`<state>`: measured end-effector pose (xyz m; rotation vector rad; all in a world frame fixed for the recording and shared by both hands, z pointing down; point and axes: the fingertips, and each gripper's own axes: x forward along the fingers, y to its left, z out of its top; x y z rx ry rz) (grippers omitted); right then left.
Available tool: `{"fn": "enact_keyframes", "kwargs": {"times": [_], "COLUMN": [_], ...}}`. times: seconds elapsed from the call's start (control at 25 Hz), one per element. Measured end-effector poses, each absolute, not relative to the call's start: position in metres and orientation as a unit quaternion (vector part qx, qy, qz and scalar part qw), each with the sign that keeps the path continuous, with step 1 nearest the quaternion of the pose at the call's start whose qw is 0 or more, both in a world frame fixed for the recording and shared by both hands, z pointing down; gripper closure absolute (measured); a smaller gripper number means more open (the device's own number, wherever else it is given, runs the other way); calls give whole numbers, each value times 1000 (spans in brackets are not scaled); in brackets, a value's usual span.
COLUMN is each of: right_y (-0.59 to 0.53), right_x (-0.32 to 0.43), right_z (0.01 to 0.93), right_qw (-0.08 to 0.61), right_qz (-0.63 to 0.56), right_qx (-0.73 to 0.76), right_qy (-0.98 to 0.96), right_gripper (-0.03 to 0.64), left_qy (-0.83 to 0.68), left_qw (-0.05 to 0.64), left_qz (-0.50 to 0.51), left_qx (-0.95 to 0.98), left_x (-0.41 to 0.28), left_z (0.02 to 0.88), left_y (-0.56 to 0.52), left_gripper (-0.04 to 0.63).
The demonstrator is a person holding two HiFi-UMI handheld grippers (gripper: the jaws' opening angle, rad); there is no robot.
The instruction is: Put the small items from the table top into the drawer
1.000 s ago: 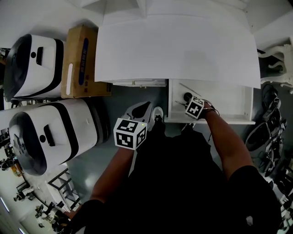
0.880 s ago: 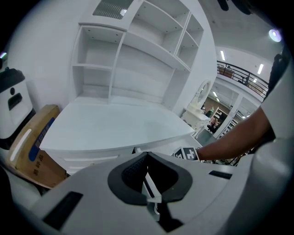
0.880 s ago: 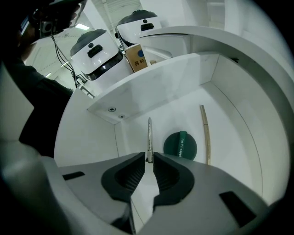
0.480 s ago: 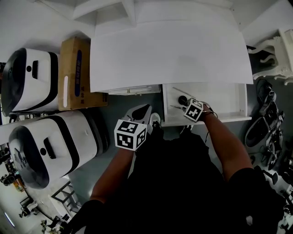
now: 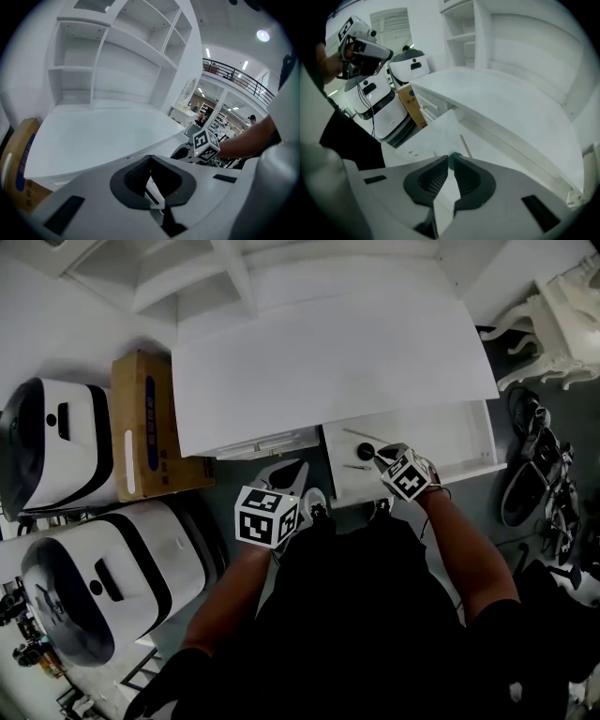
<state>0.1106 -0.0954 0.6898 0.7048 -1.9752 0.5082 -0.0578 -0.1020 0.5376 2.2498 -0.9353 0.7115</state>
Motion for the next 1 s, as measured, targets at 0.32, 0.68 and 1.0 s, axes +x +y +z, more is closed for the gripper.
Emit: {"fn": "enact_keyframes", "kwargs": {"times": [0.32, 0.68, 1.0], "right_y": [-94, -72, -32], "right_x": [111, 114, 125], "right_z": [616, 552, 551], "right_qw": [317, 179, 183], "right_qz": [290, 316, 315], "right_qx": [437, 537, 543], "right_qy": [-790, -761, -757], "right_gripper": [566, 568, 568], "left_qy": [-306, -248, -250], "left_qw": [274, 250, 238], "left_qz": [272, 283, 269], "left_qx": [870, 892, 899], "left_x": [-56, -44, -36], "left_z": [532, 531, 516], "left_y": [-102, -85, -61], "left_gripper": [592, 592, 592]}}
